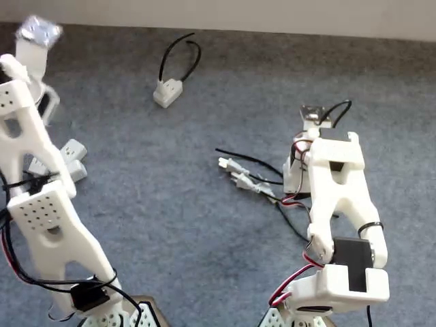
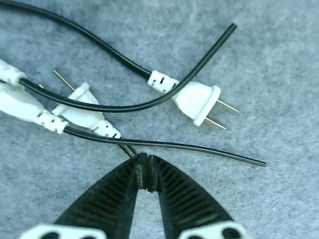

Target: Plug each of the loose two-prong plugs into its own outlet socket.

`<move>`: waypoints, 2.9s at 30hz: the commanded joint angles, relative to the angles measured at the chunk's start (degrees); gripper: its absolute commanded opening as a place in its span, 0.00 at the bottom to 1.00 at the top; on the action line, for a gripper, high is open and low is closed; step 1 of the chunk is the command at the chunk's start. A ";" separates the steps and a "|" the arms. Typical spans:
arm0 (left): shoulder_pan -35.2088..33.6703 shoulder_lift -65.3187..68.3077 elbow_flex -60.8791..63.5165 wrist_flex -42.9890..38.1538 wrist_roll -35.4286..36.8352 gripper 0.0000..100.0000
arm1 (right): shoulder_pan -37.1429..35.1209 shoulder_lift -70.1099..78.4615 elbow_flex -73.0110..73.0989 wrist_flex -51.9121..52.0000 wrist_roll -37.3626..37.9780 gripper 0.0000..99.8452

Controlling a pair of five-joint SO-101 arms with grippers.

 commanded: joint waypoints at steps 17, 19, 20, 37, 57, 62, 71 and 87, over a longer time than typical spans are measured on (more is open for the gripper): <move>-9.98 13.14 12.97 -13.80 -23.91 0.22 | 0.22 -0.40 1.63 -0.57 -0.62 0.01; -10.42 15.96 12.88 -16.97 -23.91 0.18 | 0.22 -0.40 1.63 -0.57 -0.62 0.01; -10.59 16.31 12.88 -17.23 -24.00 0.16 | 0.22 -0.40 1.63 -0.57 -0.62 0.01; -3.03 -3.12 -7.25 0.53 -3.43 0.01 | 0.22 -0.40 1.63 -0.57 -0.62 0.01; 37.41 -57.98 85.93 -13.10 14.59 0.01 | 0.66 -0.40 1.63 -0.48 -0.62 0.01; 37.41 -50.42 97.19 -29.36 15.47 0.02 | 0.66 -0.48 1.63 -0.48 -0.62 0.01; 37.32 -37.14 96.31 -37.63 28.92 0.25 | -0.22 -0.92 -2.33 3.12 -0.18 0.01; 29.05 -38.46 94.55 -40.26 30.15 0.25 | -18.42 -0.40 -17.01 27.56 39.82 0.01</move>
